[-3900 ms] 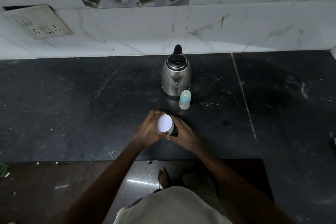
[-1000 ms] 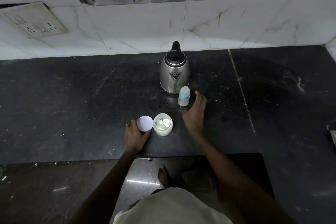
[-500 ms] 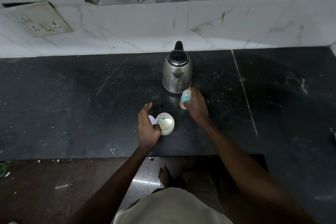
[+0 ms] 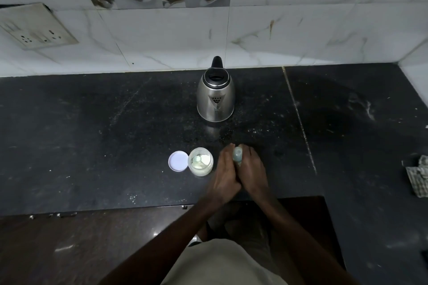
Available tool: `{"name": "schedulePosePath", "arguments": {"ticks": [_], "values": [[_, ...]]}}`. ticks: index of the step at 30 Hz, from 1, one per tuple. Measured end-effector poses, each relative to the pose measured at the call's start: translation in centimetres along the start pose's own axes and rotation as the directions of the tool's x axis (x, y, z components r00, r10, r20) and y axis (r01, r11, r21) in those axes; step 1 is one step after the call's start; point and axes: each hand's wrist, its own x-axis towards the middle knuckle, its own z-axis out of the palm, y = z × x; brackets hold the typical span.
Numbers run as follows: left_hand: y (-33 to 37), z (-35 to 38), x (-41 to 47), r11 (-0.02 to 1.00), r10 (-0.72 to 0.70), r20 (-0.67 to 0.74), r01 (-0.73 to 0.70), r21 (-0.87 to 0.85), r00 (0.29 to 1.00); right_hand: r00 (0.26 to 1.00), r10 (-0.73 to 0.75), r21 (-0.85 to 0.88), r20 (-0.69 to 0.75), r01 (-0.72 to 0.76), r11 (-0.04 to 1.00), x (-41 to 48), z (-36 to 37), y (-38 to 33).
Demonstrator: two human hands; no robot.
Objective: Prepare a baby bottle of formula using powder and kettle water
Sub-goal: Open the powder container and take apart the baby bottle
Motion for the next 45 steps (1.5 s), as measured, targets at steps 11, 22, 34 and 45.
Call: {"name": "schedulePosePath", "arguments": {"ticks": [11, 22, 34, 45], "values": [[-0.7, -0.4, 2.7, 0.982, -0.181, 0.043, 0.183, -0.041, 0.983, 0.994, 0.013, -0.024, 0.112, -0.01, 1.0, 0.9, -2.1, 0.0], [-0.9, -0.8, 3.2, 0.974, -0.221, -0.014, 0.221, 0.042, 0.975, 0.856, -0.388, -0.075, 0.341, 0.436, 0.897, 4.0, -4.8, 1.5], [-0.5, -0.6, 3.1, 0.957, -0.284, -0.043, 0.286, 0.048, 0.958, 0.758, -0.439, -0.139, 0.483, 0.561, 0.816, 5.0, -6.1, -0.4], [-0.6, -0.5, 3.5, 0.955, -0.288, -0.065, 0.292, 0.052, 0.955, 0.763, -0.49, -0.184, 0.422, 0.601, 0.777, 4.9, -5.8, -0.6]]}}
